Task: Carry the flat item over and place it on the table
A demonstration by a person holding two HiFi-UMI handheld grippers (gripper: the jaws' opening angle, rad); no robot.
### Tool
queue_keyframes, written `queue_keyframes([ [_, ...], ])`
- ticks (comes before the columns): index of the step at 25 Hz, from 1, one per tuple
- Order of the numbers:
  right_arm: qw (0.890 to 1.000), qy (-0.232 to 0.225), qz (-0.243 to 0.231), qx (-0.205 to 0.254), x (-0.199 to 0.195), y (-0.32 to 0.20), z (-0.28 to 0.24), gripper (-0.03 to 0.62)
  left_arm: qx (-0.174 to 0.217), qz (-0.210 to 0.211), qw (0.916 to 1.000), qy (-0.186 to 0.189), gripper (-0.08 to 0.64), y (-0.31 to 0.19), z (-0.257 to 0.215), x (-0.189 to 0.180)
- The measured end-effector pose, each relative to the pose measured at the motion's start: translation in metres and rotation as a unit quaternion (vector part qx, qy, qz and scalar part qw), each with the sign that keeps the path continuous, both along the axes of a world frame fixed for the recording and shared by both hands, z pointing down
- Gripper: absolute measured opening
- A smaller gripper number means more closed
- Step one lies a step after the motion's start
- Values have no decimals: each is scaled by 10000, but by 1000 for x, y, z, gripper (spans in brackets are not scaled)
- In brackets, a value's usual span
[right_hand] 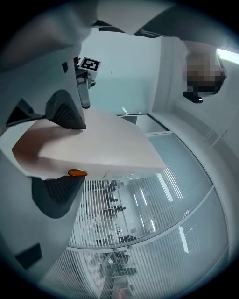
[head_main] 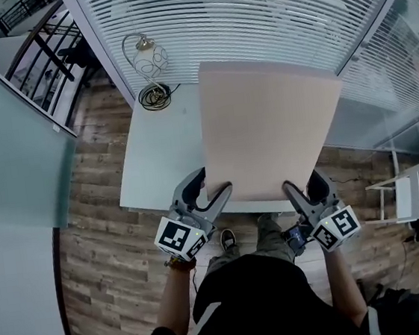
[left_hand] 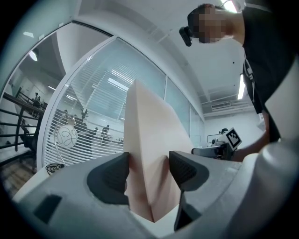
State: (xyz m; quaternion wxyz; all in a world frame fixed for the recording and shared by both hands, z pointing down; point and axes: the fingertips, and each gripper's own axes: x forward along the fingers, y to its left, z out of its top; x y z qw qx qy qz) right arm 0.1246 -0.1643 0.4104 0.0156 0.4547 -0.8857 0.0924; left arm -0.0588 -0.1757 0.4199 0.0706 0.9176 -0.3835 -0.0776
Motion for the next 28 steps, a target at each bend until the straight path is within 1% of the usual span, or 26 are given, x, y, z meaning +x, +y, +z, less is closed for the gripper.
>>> queue_keyframes([
  [8,9999,-92,-89,-111,-9,-11,15,284,-224,-132,9997,-47,276,-6,14,-10],
  [14,9996,-168,-150,-174,-11,-17,23,284,-161,-132,9996,-207,276,-11,17,-11],
  [20,9994,-202,-208,-181,-14,-27,24,284,-192,-220,9994,-184,276,-19,19,-15],
  [28,9989,-230,-266,-303,-13,-38,38,284,-301,-287,9990,-185,278,-28,31,-15],
])
